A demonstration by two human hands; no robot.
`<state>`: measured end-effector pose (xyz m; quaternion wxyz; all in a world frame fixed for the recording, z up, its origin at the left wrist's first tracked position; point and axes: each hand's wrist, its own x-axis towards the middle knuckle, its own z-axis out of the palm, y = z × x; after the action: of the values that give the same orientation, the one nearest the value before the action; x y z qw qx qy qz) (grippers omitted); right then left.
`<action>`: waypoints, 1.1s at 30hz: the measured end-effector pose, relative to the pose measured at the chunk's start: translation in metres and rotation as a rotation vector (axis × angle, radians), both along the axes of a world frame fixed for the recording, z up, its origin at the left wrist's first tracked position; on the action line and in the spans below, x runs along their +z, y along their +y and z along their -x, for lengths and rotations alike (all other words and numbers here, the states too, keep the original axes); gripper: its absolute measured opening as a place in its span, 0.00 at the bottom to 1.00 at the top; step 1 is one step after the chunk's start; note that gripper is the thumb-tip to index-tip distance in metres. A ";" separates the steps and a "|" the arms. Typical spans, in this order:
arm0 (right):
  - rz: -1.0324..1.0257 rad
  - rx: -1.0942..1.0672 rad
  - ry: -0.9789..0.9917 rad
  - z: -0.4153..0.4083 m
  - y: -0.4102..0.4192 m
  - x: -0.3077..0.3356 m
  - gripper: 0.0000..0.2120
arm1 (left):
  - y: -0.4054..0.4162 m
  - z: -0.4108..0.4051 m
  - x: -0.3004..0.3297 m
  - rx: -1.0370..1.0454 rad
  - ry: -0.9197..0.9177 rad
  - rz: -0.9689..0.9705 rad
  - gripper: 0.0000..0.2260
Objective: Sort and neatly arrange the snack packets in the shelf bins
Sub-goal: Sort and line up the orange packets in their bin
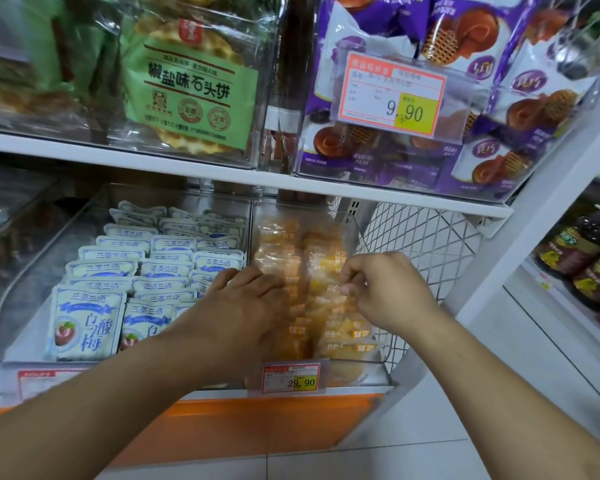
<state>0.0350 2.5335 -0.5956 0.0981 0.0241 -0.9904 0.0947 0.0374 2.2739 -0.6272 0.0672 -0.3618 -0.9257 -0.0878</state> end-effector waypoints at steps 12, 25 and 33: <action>-0.001 0.124 0.078 0.003 -0.004 -0.007 0.18 | -0.003 0.001 -0.002 -0.018 0.009 -0.042 0.21; -0.189 0.159 -0.027 -0.006 -0.002 0.000 0.14 | -0.003 0.003 -0.007 0.013 0.091 -0.017 0.23; 0.062 0.255 -0.085 -0.003 -0.018 -0.007 0.04 | -0.001 0.004 -0.008 -0.006 0.075 -0.074 0.24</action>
<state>0.0376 2.5157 -0.6024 0.0440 0.1426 -0.9791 0.1380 0.0331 2.2733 -0.6355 0.1148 -0.3647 -0.9176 -0.1085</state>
